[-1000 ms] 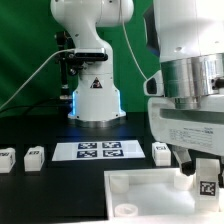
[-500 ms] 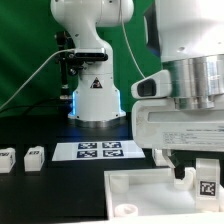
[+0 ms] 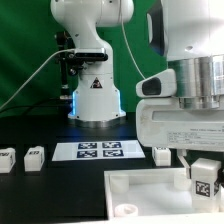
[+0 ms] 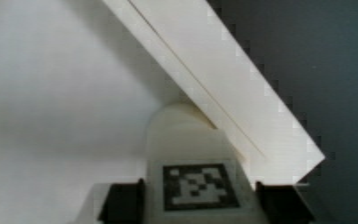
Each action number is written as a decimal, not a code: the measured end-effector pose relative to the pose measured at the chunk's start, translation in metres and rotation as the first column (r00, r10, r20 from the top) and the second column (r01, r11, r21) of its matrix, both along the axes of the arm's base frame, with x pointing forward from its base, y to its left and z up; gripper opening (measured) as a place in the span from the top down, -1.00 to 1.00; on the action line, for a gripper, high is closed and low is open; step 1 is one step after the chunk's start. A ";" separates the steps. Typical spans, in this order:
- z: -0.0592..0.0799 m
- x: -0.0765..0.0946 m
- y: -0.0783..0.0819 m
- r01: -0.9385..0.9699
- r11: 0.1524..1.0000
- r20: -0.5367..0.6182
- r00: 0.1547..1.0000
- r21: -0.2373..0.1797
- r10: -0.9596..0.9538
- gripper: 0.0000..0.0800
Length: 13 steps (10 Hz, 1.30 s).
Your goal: Assemble one leg
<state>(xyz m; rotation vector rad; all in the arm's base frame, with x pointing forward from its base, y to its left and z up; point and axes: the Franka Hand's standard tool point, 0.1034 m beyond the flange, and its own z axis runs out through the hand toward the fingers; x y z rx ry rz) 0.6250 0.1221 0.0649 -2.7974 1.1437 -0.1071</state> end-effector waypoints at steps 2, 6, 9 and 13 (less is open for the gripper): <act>0.000 0.000 0.001 0.195 0.981 -0.018 0.981 0.022 -0.195 0.26; -0.002 0.006 0.009 0.748 0.663 -0.133 0.661 0.039 -0.738 0.26; -0.002 0.009 0.008 0.950 0.311 -0.204 0.313 0.041 -0.928 0.26; -0.003 0.007 0.009 0.900 0.433 -0.188 0.434 0.050 -0.881 -0.30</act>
Offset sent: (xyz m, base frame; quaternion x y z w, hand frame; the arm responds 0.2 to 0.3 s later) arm 0.0244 0.0075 -0.0070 -0.0280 0.0099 0.4195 0.9073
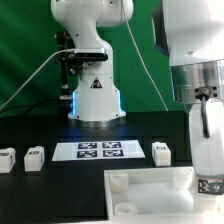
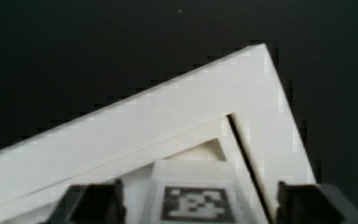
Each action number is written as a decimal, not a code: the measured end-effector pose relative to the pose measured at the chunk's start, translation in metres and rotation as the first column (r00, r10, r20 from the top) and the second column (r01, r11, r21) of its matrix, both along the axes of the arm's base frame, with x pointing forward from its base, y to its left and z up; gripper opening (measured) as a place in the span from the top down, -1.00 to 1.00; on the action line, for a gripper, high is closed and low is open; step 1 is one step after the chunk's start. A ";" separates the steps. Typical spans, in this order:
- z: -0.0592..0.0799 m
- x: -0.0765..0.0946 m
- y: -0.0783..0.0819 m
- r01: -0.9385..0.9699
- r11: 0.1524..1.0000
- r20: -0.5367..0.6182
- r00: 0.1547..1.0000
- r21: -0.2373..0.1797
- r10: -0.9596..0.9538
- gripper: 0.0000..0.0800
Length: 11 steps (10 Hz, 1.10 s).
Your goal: Assemble one leg
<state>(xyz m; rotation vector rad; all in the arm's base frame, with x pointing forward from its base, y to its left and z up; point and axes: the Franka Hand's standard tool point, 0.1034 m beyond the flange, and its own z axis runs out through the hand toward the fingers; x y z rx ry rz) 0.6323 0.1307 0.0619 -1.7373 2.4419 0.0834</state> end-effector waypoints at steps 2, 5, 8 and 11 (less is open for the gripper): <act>-0.004 -0.008 -0.004 -0.315 0.948 0.051 0.947 -0.048 0.317 -0.56; -0.007 -0.013 -0.003 -0.616 0.782 0.062 0.780 -0.096 0.622 -0.62; -0.005 -0.011 -0.005 -0.864 0.489 0.028 0.490 -0.121 0.872 -0.62; -0.003 -0.005 -0.008 -0.894 0.427 0.011 0.430 -0.136 0.903 -0.28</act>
Offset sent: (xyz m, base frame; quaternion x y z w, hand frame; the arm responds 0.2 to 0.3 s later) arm -0.0260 0.0061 -0.0015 -0.0034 -0.0002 -0.3412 0.9400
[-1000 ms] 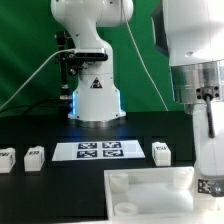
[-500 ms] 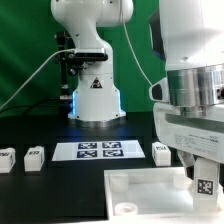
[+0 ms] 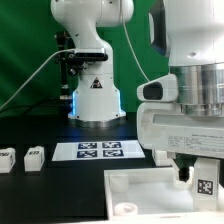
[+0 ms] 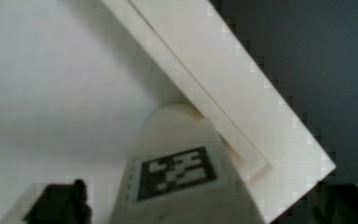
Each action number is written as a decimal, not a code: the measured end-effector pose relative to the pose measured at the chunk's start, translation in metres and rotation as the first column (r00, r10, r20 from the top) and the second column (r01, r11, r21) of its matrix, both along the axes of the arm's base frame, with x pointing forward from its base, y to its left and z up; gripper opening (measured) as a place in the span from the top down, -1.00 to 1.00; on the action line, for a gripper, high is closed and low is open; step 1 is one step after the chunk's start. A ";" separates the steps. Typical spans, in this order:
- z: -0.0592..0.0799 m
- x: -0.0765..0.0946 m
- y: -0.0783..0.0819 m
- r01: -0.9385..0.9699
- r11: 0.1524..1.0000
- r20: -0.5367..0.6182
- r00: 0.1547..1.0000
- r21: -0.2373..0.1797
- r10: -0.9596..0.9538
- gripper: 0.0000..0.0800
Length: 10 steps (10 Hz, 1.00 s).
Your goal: Assemble one leg
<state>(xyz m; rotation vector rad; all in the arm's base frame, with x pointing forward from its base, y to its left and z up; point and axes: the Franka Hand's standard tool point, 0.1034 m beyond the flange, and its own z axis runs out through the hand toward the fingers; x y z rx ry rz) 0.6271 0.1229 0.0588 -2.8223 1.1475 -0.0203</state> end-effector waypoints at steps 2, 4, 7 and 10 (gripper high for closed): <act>0.000 0.000 0.000 0.035 0.999 -0.003 0.999 0.002 -0.035 0.07; 0.000 0.000 0.000 0.242 0.970 -0.022 0.970 0.010 -0.242 0.28; -0.001 0.000 -0.001 0.471 0.882 -0.046 0.881 0.014 -0.470 0.28; -0.001 0.007 0.000 0.827 0.562 -0.088 0.561 0.009 -0.823 0.28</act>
Offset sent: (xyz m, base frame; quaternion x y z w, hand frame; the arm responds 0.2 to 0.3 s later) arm 0.0000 0.0000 0.0000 0.0000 0.0000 0.2667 0.9638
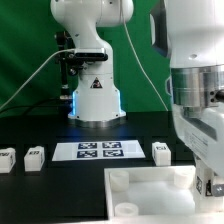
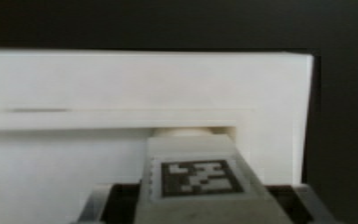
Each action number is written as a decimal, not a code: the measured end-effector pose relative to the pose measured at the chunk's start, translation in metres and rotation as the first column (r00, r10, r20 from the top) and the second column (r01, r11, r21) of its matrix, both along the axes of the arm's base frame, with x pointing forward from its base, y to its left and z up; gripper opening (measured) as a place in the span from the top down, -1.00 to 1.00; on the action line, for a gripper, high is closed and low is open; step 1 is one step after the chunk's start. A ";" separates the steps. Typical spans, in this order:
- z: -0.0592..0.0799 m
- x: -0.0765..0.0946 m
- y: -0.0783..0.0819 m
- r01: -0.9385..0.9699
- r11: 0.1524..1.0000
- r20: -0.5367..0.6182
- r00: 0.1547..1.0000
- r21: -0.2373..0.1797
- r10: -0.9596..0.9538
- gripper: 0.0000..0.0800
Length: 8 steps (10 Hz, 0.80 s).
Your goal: Assemble one leg
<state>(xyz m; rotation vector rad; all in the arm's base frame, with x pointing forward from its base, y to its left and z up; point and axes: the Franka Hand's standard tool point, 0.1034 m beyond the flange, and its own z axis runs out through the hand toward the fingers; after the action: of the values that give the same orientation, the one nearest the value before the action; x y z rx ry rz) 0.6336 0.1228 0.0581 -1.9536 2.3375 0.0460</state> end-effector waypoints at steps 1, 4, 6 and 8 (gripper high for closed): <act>-0.001 -0.001 0.000 0.133 0.991 -0.011 0.991 0.004 -0.133 0.28; -0.001 -0.003 -0.004 0.240 0.971 -0.014 0.971 -0.002 -0.240 0.28; -0.002 -0.004 -0.003 0.194 0.981 -0.009 0.981 -0.011 -0.194 0.28; -0.002 -0.004 -0.003 0.191 0.982 -0.009 0.982 -0.011 -0.191 0.07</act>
Offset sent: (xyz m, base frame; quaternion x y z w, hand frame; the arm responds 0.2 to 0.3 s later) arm -0.0056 -0.0004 -0.0024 -0.0002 0.0017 0.2972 0.9548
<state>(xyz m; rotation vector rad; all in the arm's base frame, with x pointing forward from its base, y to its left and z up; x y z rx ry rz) 0.6294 0.1197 0.0564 -1.7266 2.5238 0.0303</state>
